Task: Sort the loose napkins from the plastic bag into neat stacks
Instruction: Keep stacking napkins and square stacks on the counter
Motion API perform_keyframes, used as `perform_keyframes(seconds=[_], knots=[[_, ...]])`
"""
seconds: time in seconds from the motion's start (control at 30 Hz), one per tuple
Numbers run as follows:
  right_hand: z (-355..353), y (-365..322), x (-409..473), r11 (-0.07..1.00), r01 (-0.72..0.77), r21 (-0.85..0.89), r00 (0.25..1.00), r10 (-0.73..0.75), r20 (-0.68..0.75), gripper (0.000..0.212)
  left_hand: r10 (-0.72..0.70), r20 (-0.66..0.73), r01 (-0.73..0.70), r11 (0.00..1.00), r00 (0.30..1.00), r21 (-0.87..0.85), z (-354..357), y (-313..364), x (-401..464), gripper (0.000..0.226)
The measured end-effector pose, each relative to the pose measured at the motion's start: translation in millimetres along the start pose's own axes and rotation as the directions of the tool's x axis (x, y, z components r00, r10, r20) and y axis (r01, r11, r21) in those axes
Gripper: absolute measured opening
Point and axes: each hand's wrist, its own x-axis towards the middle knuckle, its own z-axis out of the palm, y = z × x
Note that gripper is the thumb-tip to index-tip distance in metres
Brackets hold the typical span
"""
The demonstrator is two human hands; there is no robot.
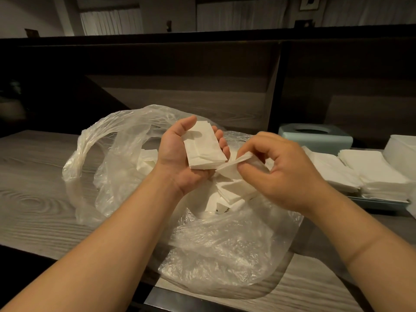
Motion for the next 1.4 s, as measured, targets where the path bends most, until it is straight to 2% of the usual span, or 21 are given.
perform_keyframes(seconds=[0.07, 0.1, 0.13, 0.17, 0.23, 0.3, 0.4, 0.5, 0.73, 0.87, 0.97, 1.03, 1.13, 1.2, 1.3, 1.4], knots=[[-4.4, -3.5, -0.5, 0.976, -0.047, 0.213, 0.998, 0.056, -0.032, 0.008, 0.003, -0.008, -0.004, 1.000, 1.000, -0.016, 0.6, 0.4, 0.2, 0.046], [-7.4, -6.5, -0.2, 0.931, -0.090, 0.354, 0.994, 0.105, -0.023, 0.006, 0.008, -0.011, -0.008, 1.000, 1.000, -0.016, 0.8, 0.6, 0.3, 0.045], [-10.2, -9.7, 0.2, 0.847, -0.136, 0.514, 0.988, 0.156, 0.003, 0.006, 0.002, 0.003, -0.002, 1.000, 1.000, 0.004, 1.2, 0.7, -0.2, 0.045], [-12.3, -12.5, 0.5, 0.718, -0.190, 0.669, 0.976, 0.209, 0.054, 0.006, -0.019, 0.034, 0.017, 0.999, 0.999, 0.046, 1.9, 0.2, -1.3, 0.047], [-14.2, -17.2, 1.6, 0.465, -0.276, 0.841, 0.947, 0.279, 0.157, 0.010, -0.071, 0.090, 0.053, 0.980, 0.993, 0.192, 3.8, -2.5, -4.3, 0.049], [-10.1, -17.5, 4.0, 0.398, -0.348, 0.849, 0.915, 0.342, 0.215, 0.014, -0.097, 0.100, 0.056, 0.935, 0.990, 0.350, 4.6, -5.3, -6.8, 0.049], [1.7, -14.4, 4.3, 0.426, -0.450, 0.785, 0.843, 0.494, 0.215, 0.028, -0.159, 0.100, 0.093, 0.873, 0.982, 0.478, 6.0, -8.2, -9.6, 0.053], [10.3, -15.6, 3.6, 0.432, -0.493, 0.755, 0.805, 0.556, 0.207, 0.024, -0.223, 0.095, 0.141, 0.838, 0.970, 0.526, 6.4, -9.0, -10.3, 0.057], [12.4, -12.2, 4.6, 0.303, -0.486, 0.820, 0.771, 0.590, 0.240, 0.010, -0.328, 0.211, 0.159, 0.811, 0.921, 0.563, 5.8, -13.6, -9.5, 0.084], [15.0, -9.0, 4.0, 0.288, -0.496, 0.819, 0.753, 0.613, 0.241, 0.014, -0.336, 0.227, 0.151, 0.802, 0.914, 0.578, 5.8, -14.7, -9.3, 0.092], [16.6, -13.0, 2.5, 0.296, -0.480, 0.826, 0.762, 0.607, 0.226, 0.010, -0.327, 0.241, 0.125, 0.792, 0.914, 0.598, 6.5, -15.2, -10.7, 0.086], [17.3, -18.1, 1.6, 0.383, -0.457, 0.803, 0.767, 0.627, 0.137, 0.012, -0.327, 0.266, 0.110, 0.793, 0.907, 0.600, 7.3, -16.3, -12.2, 0.076], [18.1, -20.0, 0.2, 0.654, -0.422, 0.627, 0.793, 0.602, -0.094, 0.025, -0.345, 0.288, 0.120, 0.800, 0.893, 0.588, 6.6, -16.5, -12.2, 0.062], [18.2, -18.1, 0.0, 0.771, -0.382, 0.509, 0.827, 0.532, -0.185, 0.022, -0.350, 0.308, 0.118, 0.807, 0.885, 0.578, 5.8, -16.2, -12.3, 0.057], [17.4, -17.7, 0.1, 0.820, -0.368, 0.439, 0.846, 0.491, -0.207, 0.018, -0.334, 0.300, 0.106, 0.807, 0.894, 0.581, 6.4, -15.5, -13.2, 0.051], [15.2, -15.5, 0.5, 0.802, -0.373, 0.467, 0.837, 0.508, -0.204, 0.019, -0.310, 0.281, 0.125, 0.842, 0.908, 0.525, 6.7, -14.6, -14.0, 0.053]])
